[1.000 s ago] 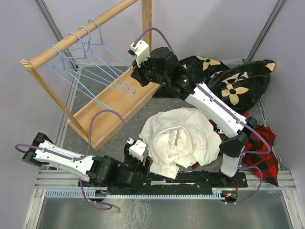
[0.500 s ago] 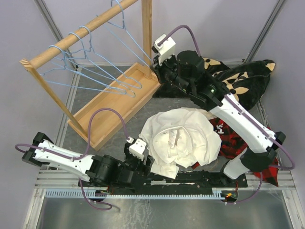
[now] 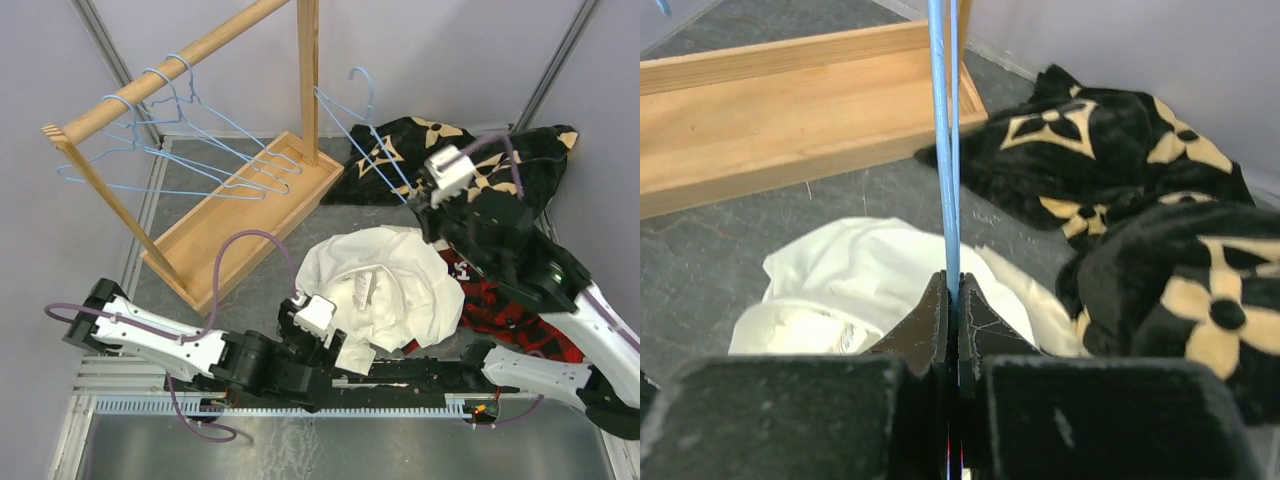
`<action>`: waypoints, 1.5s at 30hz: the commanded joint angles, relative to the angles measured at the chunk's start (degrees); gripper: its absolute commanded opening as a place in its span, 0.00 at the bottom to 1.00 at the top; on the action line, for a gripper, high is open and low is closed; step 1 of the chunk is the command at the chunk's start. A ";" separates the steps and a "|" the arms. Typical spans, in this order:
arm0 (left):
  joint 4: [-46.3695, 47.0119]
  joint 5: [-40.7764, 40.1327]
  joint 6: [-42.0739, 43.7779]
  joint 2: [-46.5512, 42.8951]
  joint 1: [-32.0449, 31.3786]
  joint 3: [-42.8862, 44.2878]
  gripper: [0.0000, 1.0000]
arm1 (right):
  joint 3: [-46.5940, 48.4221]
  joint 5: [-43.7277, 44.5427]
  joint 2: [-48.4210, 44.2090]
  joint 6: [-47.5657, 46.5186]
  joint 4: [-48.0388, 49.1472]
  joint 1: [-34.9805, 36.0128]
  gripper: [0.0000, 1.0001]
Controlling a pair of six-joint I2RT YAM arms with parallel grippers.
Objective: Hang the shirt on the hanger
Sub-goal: Pick up the hanger from the clothesline.
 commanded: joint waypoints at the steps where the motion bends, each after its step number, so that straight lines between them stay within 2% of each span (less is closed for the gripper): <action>1: 1.25 -2.84 8.02 6.25 -0.24 6.53 0.87 | -3.35 1.61 -7.80 3.77 -10.29 0.14 0.00; 5: 1.03 -0.85 13.58 11.35 -0.21 10.77 0.87 | -1.78 0.80 -12.27 7.16 -22.04 0.13 0.00; 8: 2.61 0.77 17.33 11.82 -0.17 12.03 0.86 | -0.40 0.09 -16.72 9.25 -28.81 0.14 0.00; 13: 17.17 5.87 30.59 3.10 0.87 6.63 0.88 | 1.96 -1.01 -21.63 11.32 -35.00 0.14 0.00; 15: 21.64 10.42 33.93 -0.24 2.68 5.10 0.89 | 2.59 -2.20 -22.45 11.32 -36.61 0.14 0.00; 17: 23.10 10.82 34.83 -2.03 3.80 4.71 0.89 | 2.37 -2.57 -23.04 11.65 -37.42 0.14 0.00; 23: 20.99 13.56 37.54 -4.45 8.40 6.59 0.89 | 0.77 -7.06 -22.55 10.83 -37.91 0.14 0.00; 28: 18.56 18.90 43.85 -9.78 14.65 7.26 0.87 | 0.84 -12.08 -18.91 10.87 -39.72 0.14 0.00; 33: 13.93 23.09 50.24 -13.41 14.94 10.27 0.87 | 1.94 -19.77 -16.92 12.06 -38.76 0.15 0.00; 45: 7.64 28.97 56.24 -11.04 14.94 17.79 0.86 | -0.40 -38.02 -15.91 10.05 -35.12 0.15 0.00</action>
